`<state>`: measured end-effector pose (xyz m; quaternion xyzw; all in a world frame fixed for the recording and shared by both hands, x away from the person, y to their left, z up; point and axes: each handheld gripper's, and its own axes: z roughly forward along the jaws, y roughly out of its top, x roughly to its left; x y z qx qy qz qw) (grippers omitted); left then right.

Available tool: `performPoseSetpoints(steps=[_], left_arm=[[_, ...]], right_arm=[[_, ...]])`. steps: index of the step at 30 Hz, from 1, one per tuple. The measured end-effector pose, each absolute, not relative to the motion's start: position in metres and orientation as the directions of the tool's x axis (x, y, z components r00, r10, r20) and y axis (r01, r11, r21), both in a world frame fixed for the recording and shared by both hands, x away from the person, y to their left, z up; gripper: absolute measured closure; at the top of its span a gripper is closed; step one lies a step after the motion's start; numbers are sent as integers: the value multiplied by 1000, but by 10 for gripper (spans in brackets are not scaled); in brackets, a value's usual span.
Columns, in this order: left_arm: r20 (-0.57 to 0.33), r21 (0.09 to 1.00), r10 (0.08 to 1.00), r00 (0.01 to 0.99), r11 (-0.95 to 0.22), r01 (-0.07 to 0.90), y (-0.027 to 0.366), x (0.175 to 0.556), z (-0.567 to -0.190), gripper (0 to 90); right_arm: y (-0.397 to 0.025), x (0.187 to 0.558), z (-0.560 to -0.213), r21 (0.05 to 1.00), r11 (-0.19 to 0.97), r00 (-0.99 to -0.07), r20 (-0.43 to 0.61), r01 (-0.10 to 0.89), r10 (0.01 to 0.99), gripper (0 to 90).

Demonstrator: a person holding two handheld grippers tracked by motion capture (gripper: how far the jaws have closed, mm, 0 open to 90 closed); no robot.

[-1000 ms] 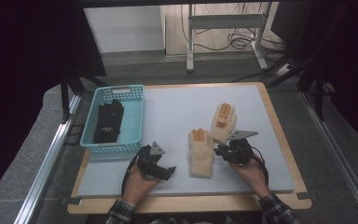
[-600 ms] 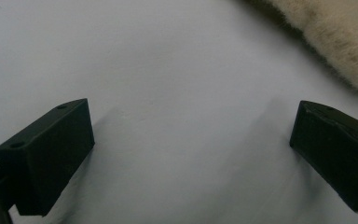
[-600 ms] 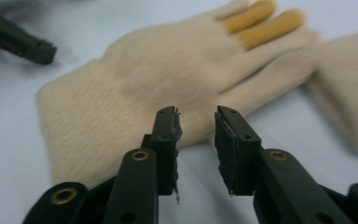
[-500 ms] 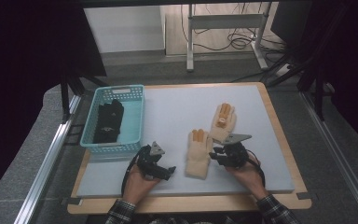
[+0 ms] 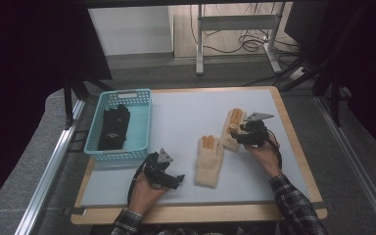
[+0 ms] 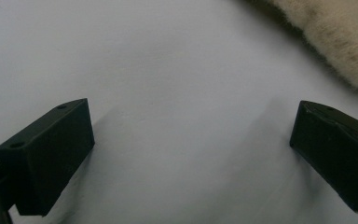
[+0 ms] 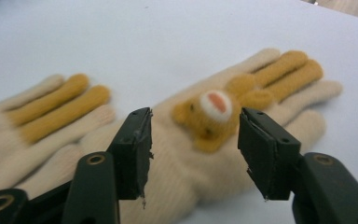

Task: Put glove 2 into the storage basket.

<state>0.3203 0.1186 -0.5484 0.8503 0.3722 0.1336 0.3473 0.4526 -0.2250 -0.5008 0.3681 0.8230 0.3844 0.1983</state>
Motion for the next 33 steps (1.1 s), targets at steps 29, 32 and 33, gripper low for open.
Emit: performPoseSetpoints(steps=[29, 32, 33], left_arm=[[-31, 689, 725, 688, -483, 540, 119, 320, -548, 0], [-31, 689, 725, 688, -483, 540, 119, 320, -548, 0], [-31, 689, 725, 688, -483, 540, 119, 320, -548, 0]], right_arm=[[-241, 457, -474, 800, 432, -666, -55, 416, 744, 655], [-241, 447, -463, 812, 421, -685, -36, 404, 728, 655], [-240, 444, -459, 818, 414, -691, -28, 400, 722, 655]])
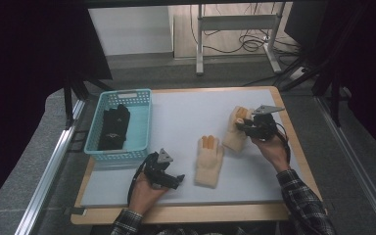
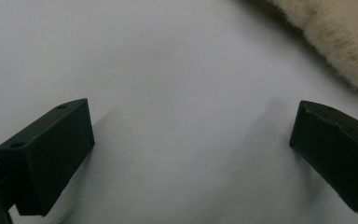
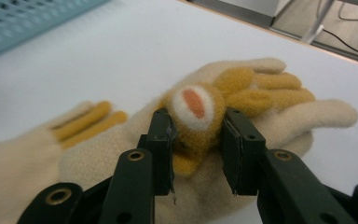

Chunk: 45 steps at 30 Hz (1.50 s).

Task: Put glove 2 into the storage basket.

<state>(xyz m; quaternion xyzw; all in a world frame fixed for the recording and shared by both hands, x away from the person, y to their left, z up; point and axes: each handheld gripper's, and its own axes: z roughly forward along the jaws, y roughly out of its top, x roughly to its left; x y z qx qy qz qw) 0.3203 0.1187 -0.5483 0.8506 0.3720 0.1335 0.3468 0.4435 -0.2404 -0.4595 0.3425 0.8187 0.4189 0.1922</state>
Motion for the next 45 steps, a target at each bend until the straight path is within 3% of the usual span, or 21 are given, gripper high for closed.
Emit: performPoseSetpoints(steps=[10, 20, 30, 36, 42, 45], left_arm=[[-29, 691, 726, 687, -482, 538, 119, 320, -548, 0], [-30, 693, 727, 686, -480, 539, 119, 320, -549, 0], [-29, 693, 727, 686, -480, 538, 118, 320, -549, 0], [-31, 692, 727, 686, -480, 539, 118, 320, -549, 0], [-31, 692, 727, 686, -480, 539, 118, 320, -549, 0], [-28, 693, 727, 686, -480, 537, 118, 320, -549, 0]], right_arm=[[-218, 395, -439, 825, 438, -774, -2, 357, 633, 653], [-173, 356, -452, 797, 495, -845, 36, 346, 533, 650], [-151, 362, -486, 764, 525, -836, 35, 375, 547, 644], [-149, 364, -504, 756, 523, -830, 48, 394, 556, 595], [-160, 361, -494, 778, 493, -822, 50, 389, 568, 481], [-173, 361, -484, 797, 465, -815, 58, 386, 577, 473]])
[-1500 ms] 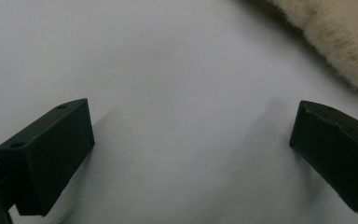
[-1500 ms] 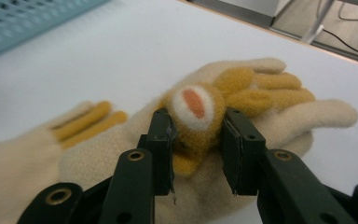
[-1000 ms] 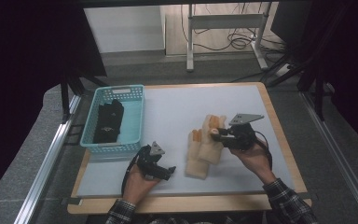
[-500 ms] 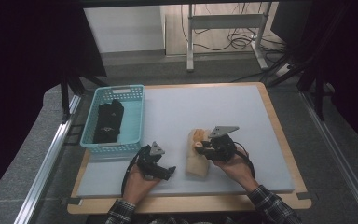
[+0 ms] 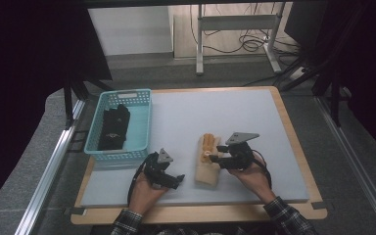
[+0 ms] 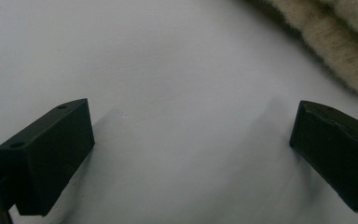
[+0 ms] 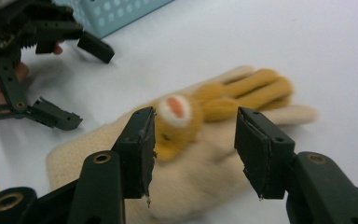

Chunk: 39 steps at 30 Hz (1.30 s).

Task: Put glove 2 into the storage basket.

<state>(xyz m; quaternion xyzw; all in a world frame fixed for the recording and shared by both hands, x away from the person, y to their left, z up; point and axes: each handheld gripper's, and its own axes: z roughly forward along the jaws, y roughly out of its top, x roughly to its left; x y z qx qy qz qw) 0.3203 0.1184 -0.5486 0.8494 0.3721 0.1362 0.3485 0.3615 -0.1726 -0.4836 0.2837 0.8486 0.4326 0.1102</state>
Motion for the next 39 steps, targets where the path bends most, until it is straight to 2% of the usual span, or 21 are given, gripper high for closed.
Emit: performPoseSetpoints(steps=[2, 8, 11, 16, 21, 23, 26, 29, 34, 36, 39], left_arm=[[-30, 693, 727, 686, -479, 539, 118, 320, -549, 0], [-30, 692, 727, 686, -480, 539, 118, 320, -549, 0], [-30, 692, 727, 686, -480, 539, 118, 320, -549, 0], [-31, 692, 727, 686, -480, 539, 118, 320, -549, 0], [-31, 692, 727, 686, -480, 540, 118, 320, -548, 0], [-31, 692, 727, 686, -479, 540, 118, 320, -549, 0], [-31, 693, 727, 686, -479, 539, 118, 320, -549, 0], [-31, 693, 727, 686, -479, 539, 118, 320, -549, 0], [-30, 692, 727, 686, -480, 539, 118, 320, -548, 0], [-32, 692, 727, 686, -479, 541, 119, 320, -548, 1], [-38, 691, 737, 675, -469, 551, 119, 319, -548, 6]], right_arm=[[-182, 363, -480, 801, 451, -804, 62, 393, 591, 491], [-206, 365, -488, 785, 447, -778, 68, 428, 625, 667], [-212, 367, -493, 781, 440, -765, 73, 442, 639, 711], [-210, 382, -493, 795, 418, -752, 71, 440, 655, 710], [-193, 403, -501, 777, 430, -748, 79, 461, 659, 622], [-187, 410, -508, 758, 452, -746, 70, 471, 662, 635], [-183, 414, -517, 733, 479, -738, 47, 483, 673, 739], [-188, 409, -518, 735, 470, -722, 38, 488, 690, 748], [-201, 385, -504, 771, 448, -741, 47, 453, 670, 683], [-206, 374, -502, 771, 458, -759, 50, 443, 649, 692], [-209, 359, -507, 755, 474, -784, 84, 453, 616, 761]])
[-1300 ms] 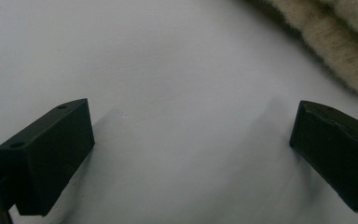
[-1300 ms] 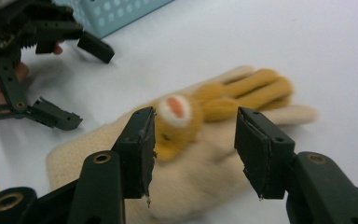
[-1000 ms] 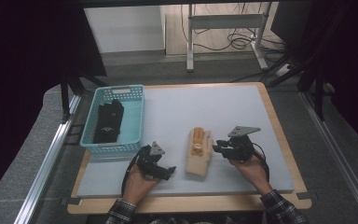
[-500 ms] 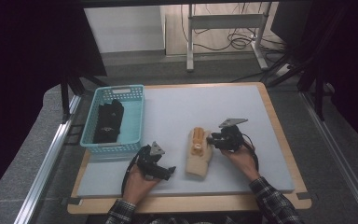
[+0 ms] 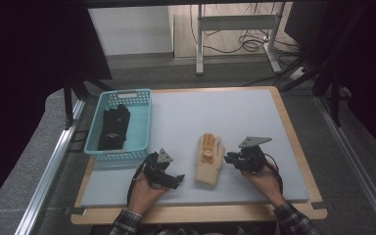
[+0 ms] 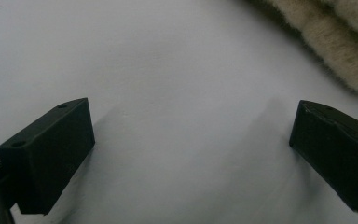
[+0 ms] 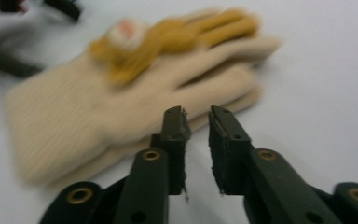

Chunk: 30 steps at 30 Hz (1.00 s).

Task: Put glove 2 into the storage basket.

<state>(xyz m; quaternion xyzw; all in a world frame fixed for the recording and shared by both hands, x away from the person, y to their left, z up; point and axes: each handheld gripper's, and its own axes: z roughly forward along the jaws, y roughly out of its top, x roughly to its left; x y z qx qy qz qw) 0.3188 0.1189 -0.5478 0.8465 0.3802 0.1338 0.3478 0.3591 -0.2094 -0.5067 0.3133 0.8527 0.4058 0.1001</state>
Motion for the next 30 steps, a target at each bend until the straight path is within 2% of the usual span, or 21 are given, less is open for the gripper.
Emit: performPoseSetpoints(steps=[3, 7, 18, 23, 30], left_arm=[[-39, 687, 743, 668, -465, 558, 122, 316, -547, 14], [-36, 672, 761, 647, -461, 579, 131, 311, -546, 14], [-7, 676, 811, 586, -428, 600, 160, 303, -547, 0], [-34, 688, 819, 573, -397, 608, 165, 302, -551, 0], [-46, 685, 819, 571, -390, 615, 166, 303, -551, 0]], right_arm=[[-203, 347, -517, 734, 517, -817, 91, 441, 569, 800], [-185, 339, -528, 712, 572, -848, 61, 407, 526, 806], [-147, 342, -533, 736, 564, -867, 61, 374, 495, 786], [-128, 348, -536, 744, 570, -874, 39, 348, 484, 784], [-143, 343, -529, 745, 583, -868, -10, 325, 497, 696]])
